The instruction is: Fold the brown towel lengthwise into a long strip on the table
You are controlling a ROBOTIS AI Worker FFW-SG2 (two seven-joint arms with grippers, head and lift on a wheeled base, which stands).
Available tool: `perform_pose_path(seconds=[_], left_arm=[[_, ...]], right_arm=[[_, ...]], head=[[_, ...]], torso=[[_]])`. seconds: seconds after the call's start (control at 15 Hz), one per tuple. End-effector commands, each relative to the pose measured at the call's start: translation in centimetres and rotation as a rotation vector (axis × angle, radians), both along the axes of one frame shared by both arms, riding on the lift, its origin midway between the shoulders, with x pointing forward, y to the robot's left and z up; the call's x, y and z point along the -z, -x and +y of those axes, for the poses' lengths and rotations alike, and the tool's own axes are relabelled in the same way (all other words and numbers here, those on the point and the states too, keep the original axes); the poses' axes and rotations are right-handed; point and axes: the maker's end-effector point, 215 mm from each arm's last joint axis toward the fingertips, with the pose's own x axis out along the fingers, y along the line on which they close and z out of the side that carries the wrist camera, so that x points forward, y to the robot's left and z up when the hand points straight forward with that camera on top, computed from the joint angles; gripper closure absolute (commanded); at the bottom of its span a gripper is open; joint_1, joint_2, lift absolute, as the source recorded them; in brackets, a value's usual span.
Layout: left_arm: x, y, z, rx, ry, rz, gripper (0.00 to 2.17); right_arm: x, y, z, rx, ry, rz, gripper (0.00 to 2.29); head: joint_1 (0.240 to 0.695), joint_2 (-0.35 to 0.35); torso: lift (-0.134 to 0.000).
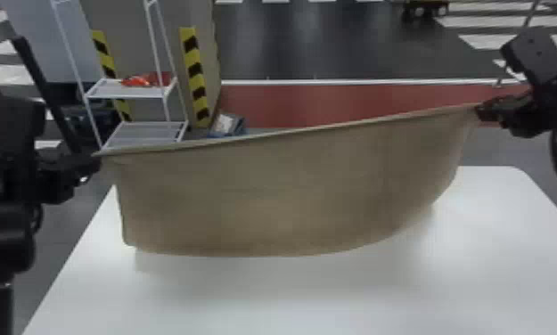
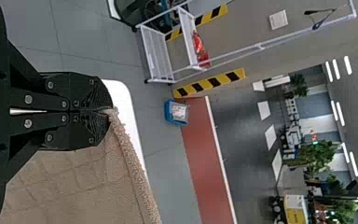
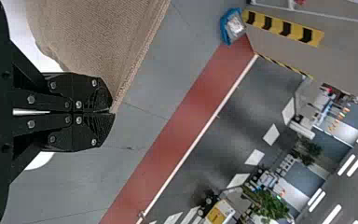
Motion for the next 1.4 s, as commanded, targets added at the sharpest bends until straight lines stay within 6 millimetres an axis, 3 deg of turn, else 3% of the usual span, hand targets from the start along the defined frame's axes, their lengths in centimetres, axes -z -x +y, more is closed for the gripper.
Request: perform_pose_path(seconds=[0.0, 0.13, 0.2, 0.27, 0.47, 0.6, 0.67, 0.8, 1.07, 1.2, 1.33], left_arm=[[-4.0, -0.1, 0.0, -0.013, 0.049, -0.073, 1.47], [-5.5, 2.5, 0.5, -0.006, 0.06, -0.122, 1.47], [-4.7, 4.7, 0.8, -0.006, 0.066, -0.121, 1.47], [-3.4, 7.1, 0.6, 0.002, 0.062, -0.106, 1.47], [-0.3, 12.4, -2.6, 0.105, 0.005, -0.16, 1.47], [1.8, 14.4, -4.3, 0.163, -0.047, -0.195, 1.47], [3.1, 14.8, -4.3, 0.158, -0.036, -0.176, 1.47], [3.8, 15.3, -4.8, 0.175, -0.032, -0.159, 1.47], [5.2, 15.2, -8.3, 0.251, 0.005, -0.138, 1.44], [6.1, 14.8, -10.1, 0.285, 0.019, -0.136, 1.1], [6.7, 14.3, -10.7, 0.298, 0.022, -0.134, 0.57]], right_arm=[[-3.6, -0.1, -3.2, 0.043, -0.08, -0.051, 1.92], [-5.0, 2.1, -7.1, 0.075, -0.113, -0.09, 1.92], [-4.7, 4.0, -9.1, 0.091, -0.124, -0.106, 1.92], [-3.1, 6.2, -10.9, 0.103, -0.133, -0.102, 1.92], [3.7, 12.7, -13.3, 0.051, -0.039, -0.061, 1.92], [8.6, 15.7, -11.8, -0.032, 0.0, -0.002, 1.92], [10.0, 16.8, -10.8, -0.064, 0.016, 0.016, 1.92], [10.6, 17.6, -10.0, -0.082, 0.019, 0.028, 1.92], [10.2, 18.3, -9.2, -0.106, 0.023, 0.032, 1.92], [10.2, 19.5, -6.9, -0.171, 0.018, 0.057, 1.92], [9.6, 20.7, -2.2, -0.283, 0.004, 0.076, 1.92]], head=[[0.522, 0.036], [0.483, 0.022], [0.472, 0.012], [0.466, -0.002], [0.539, -0.061], [0.609, -0.1], [0.644, -0.117], [0.695, -0.127], [0.695, -0.13], [0.695, -0.149], [0.695, -0.148]], torso=[[-0.093], [-0.093], [-0.093], [-0.093], [-0.093], [-0.093], [-0.093], [-0.093], [-0.093], [-0.093], [-0.093]])
